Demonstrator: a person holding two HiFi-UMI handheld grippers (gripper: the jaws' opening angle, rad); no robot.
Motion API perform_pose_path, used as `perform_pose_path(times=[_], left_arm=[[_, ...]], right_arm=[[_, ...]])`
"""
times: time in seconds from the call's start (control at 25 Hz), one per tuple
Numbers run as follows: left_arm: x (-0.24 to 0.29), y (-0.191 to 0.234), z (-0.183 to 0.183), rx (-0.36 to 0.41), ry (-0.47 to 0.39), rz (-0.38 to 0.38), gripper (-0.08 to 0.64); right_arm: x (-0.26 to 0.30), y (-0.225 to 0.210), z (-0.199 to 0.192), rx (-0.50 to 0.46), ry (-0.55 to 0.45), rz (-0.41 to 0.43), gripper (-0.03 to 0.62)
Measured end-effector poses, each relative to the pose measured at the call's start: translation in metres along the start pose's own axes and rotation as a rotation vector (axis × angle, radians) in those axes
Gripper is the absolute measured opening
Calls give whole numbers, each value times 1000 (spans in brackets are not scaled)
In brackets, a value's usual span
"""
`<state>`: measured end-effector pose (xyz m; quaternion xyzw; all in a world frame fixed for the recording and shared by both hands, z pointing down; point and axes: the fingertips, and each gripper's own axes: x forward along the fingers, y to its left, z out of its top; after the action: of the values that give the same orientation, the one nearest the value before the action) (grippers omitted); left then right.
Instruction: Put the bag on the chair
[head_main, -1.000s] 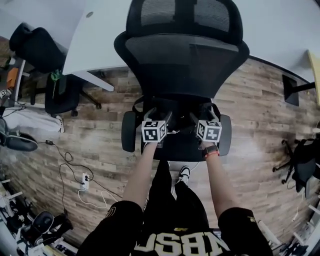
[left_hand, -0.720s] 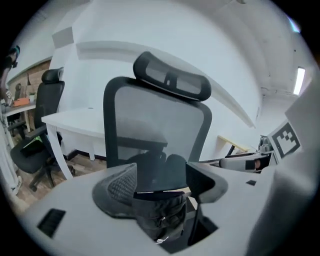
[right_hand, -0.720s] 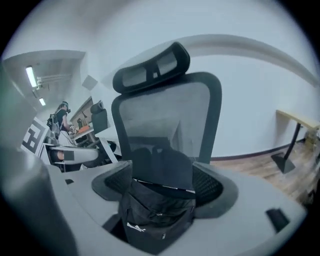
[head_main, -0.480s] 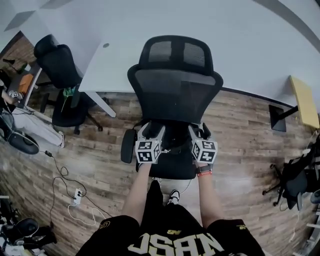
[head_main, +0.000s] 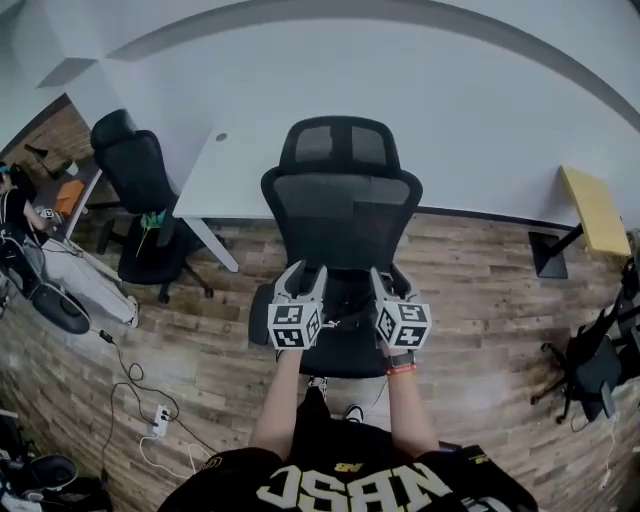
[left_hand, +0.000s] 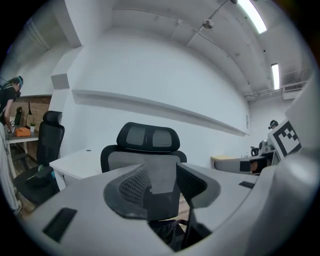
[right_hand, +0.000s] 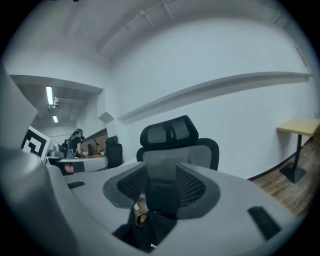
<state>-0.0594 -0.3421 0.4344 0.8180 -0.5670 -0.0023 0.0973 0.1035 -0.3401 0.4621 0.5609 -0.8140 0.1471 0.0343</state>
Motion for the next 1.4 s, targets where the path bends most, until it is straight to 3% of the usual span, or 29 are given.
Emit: perform_pose_path(times=[0.44,0.6,0.92,1.4], left_arm=[[-29,-29,45,53,-104,15,95],[-30,-39,63,89,-134,-5,49],[-37,-28,64,79,-132,16,16],[-64,9,54,72,-124,86,15]], right_arm=[[-31,24,58,-86,-109,30,87],[-32,27,74,-89,-146,25,9],[-29,42,70,-108,-121,65,9],[-9,80,38,-86,-41,191,9]])
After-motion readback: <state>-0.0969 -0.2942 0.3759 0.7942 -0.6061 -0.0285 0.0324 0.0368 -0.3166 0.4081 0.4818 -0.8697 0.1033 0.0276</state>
